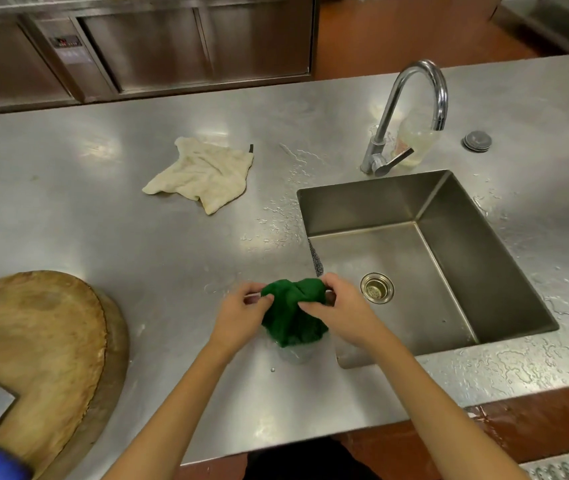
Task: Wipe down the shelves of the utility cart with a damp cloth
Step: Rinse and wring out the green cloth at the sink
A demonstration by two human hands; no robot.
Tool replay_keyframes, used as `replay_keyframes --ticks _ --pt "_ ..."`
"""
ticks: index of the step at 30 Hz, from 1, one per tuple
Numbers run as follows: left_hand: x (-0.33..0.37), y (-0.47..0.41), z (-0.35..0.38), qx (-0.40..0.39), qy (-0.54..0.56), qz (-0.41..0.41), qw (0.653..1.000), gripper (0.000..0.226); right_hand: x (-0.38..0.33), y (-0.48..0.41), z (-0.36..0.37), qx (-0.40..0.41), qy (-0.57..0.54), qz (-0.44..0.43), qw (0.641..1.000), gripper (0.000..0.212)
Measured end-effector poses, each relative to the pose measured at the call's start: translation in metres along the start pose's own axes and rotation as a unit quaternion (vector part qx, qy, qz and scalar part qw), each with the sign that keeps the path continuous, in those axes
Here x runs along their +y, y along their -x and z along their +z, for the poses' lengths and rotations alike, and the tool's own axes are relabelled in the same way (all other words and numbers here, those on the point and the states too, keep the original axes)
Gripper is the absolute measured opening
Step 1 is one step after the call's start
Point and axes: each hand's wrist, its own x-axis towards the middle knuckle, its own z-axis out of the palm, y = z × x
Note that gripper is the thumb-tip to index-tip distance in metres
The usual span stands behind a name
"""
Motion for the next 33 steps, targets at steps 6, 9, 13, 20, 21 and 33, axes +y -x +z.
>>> replay_keyframes --ticks 6,9,13,20,21,33 --pt "0.029 -0.001 -0.006 -0.154 0.009 0.077 0.985 0.092 -0.053 0.005 -0.017 0.063 -0.064 -0.076 0.993 0.019" --pt "0.039 -0.003 0.008 -0.189 -0.017 0.116 0.975 0.1 -0.078 0.009 -0.03 0.092 -0.098 -0.132 0.982 0.021" --pt "0.058 -0.004 0.034 -0.196 0.023 0.153 0.968 0.07 -0.112 0.018 -0.05 0.129 -0.126 -0.195 0.964 0.022" --pt "0.097 -0.021 0.081 -0.178 0.138 0.095 0.97 0.049 -0.144 0.031 -0.079 0.174 -0.088 -0.244 0.95 0.026" --pt "0.102 -0.024 0.087 -0.175 0.142 0.082 0.971 0.054 -0.144 0.032 -0.084 0.182 -0.089 -0.245 0.948 0.026" --pt "0.158 -0.048 0.131 -0.166 0.154 0.125 0.966 0.053 -0.058 0.033 -0.178 0.33 -0.197 -0.141 0.912 0.024"
